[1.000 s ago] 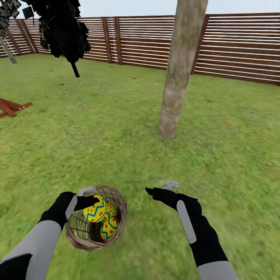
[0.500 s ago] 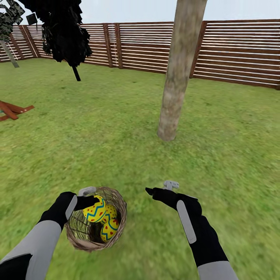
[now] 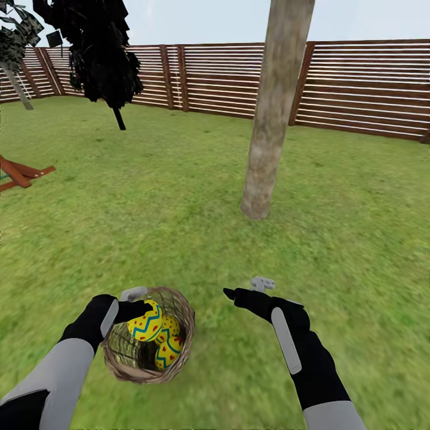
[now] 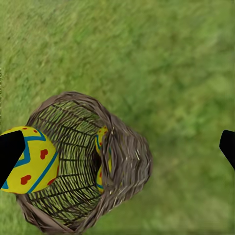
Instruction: Take the three Easter eggs out of the wicker basket on the lawn in the garden, then place them on the lawn next to a single tree (choose any tree) so that all three eggs are next to the same tree and none are left in the basket.
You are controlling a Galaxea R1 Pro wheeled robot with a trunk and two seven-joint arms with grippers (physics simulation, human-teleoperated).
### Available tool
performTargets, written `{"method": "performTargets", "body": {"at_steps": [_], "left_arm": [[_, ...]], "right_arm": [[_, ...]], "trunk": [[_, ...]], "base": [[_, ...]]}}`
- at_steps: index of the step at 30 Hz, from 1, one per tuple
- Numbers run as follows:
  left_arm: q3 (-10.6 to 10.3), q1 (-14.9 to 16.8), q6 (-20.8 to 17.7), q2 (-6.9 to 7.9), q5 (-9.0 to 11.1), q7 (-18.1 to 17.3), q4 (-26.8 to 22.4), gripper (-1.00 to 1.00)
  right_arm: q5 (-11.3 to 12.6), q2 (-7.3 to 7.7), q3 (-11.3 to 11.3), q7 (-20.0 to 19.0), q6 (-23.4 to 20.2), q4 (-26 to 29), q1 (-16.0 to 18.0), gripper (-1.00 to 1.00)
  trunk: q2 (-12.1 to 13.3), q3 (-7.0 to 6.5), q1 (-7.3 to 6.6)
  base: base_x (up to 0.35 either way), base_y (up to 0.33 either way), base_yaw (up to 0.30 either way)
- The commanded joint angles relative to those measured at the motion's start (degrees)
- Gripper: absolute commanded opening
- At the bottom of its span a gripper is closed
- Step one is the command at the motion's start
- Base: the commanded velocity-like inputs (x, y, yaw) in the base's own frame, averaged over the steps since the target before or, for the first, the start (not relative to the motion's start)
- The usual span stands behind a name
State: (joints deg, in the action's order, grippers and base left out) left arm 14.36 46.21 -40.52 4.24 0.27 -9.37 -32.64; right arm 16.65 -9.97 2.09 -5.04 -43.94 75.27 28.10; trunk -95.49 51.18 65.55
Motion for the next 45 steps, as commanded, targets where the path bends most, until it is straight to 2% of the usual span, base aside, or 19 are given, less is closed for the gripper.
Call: {"method": "performTargets", "body": {"at_steps": [1, 41, 43, 45], "left_arm": [[0.23, 0.02, -0.32, -0.02, 0.00, -0.21, -0.06, -1.00], [0.23, 0.02, -0.43, -0.02, 0.00, -0.21, -0.06, -1.00], [0.24, 0.02, -1.95, 0.03, 0.02, -0.21, -0.30, -1.00], [0.23, -0.01, -5.60, 0.09, 0.00, -0.29, -3.25, -1.00]], "right_arm": [[-0.30, -0.02, -0.07, -0.32, -0.27, 0.05, 0.03, 1.00], [-0.30, -0.02, -0.07, -0.34, -0.27, 0.05, 0.03, 1.00], [-0.30, -0.02, -0.07, -0.33, -0.27, 0.05, 0.03, 1.00], [-0.30, -0.02, -0.09, -0.36, -0.27, 0.05, 0.03, 1.00]], "trunk": [[-0.02, -0.05, -0.01], [-0.02, -3.84, -0.01], [-0.02, -4.03, -0.01], [-0.02, -4.22, -0.01]], "base": [[-0.178, 0.000, 0.000], [-0.024, 0.000, 0.000], [0.000, 0.000, 0.000], [0.000, 0.000, 0.000]]}}
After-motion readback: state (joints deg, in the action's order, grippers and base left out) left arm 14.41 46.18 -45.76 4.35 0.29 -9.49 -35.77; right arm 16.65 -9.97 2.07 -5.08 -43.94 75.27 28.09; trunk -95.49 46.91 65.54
